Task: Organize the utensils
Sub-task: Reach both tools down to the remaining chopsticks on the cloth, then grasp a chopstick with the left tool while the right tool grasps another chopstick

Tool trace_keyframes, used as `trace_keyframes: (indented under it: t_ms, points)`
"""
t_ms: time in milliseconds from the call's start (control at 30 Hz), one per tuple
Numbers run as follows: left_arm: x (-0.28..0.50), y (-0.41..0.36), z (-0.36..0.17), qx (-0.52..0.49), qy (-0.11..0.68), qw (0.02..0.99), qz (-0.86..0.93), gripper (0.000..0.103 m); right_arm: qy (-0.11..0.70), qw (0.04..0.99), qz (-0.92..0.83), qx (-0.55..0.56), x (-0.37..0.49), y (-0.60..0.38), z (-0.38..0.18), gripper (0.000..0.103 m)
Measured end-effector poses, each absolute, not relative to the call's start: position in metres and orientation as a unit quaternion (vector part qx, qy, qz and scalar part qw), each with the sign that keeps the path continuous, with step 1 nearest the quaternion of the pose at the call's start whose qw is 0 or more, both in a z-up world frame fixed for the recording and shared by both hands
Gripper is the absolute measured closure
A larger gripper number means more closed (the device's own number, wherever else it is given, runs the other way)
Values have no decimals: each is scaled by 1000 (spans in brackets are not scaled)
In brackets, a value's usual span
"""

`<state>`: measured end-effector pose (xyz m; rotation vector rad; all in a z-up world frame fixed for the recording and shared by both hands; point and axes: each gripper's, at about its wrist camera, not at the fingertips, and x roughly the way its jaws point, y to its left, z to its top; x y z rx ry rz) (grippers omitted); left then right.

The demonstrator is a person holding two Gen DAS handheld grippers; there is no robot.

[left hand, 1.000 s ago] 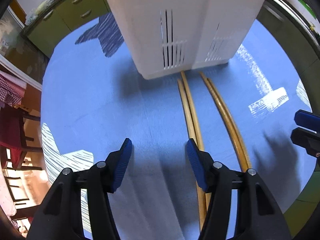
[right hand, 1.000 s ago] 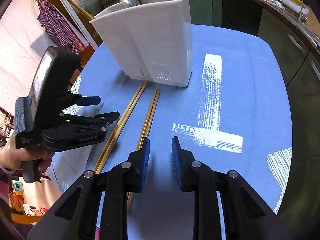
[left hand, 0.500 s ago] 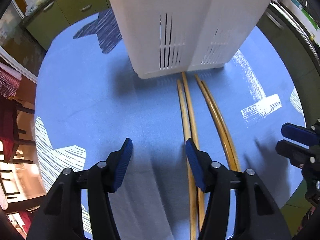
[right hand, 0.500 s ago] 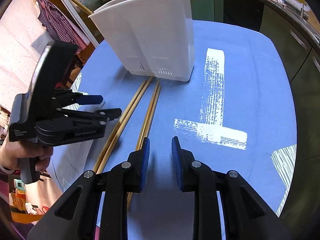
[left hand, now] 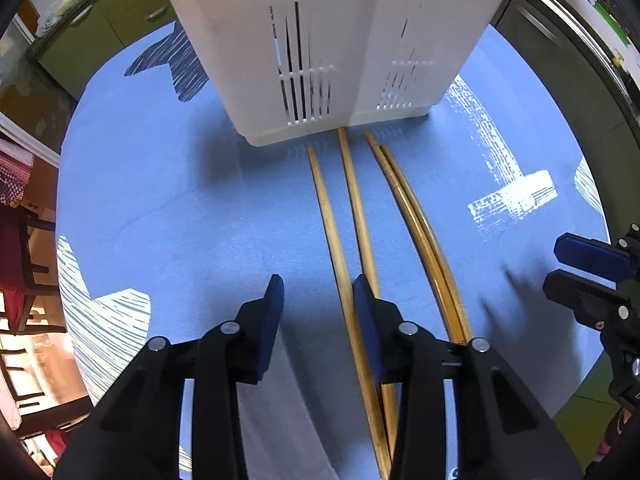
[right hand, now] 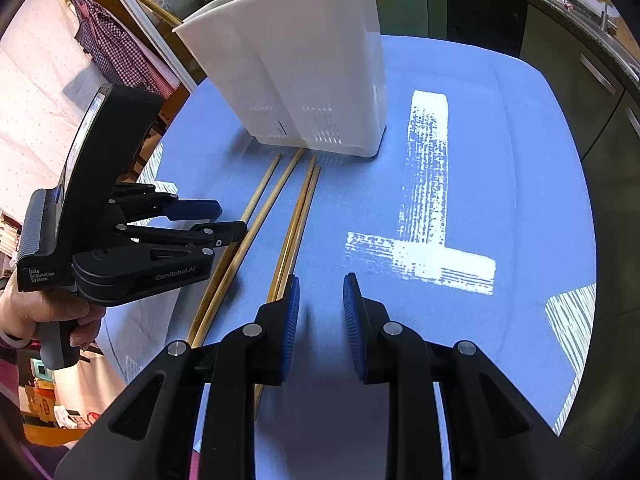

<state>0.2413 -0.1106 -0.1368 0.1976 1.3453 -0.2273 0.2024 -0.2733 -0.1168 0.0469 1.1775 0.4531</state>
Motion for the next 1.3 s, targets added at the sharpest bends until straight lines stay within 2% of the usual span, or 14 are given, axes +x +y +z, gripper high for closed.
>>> trace_keyframes:
  t_ms: [167, 267, 867, 1300]
  points:
    - [250, -108, -139, 83, 624, 770, -106, 67, 551, 807, 211, 18, 206, -268, -116, 80]
    - [256, -105, -138, 87, 622, 771, -106, 93, 551, 808, 209, 15, 209, -265, -115, 80]
    - [238, -54, -105, 88, 576, 807, -93, 96, 594, 781, 196, -9, 243, -227, -146, 80]
    - [228, -40, -105, 82, 572, 809, -106, 96, 605, 777, 165, -59, 248, -212, -154, 80]
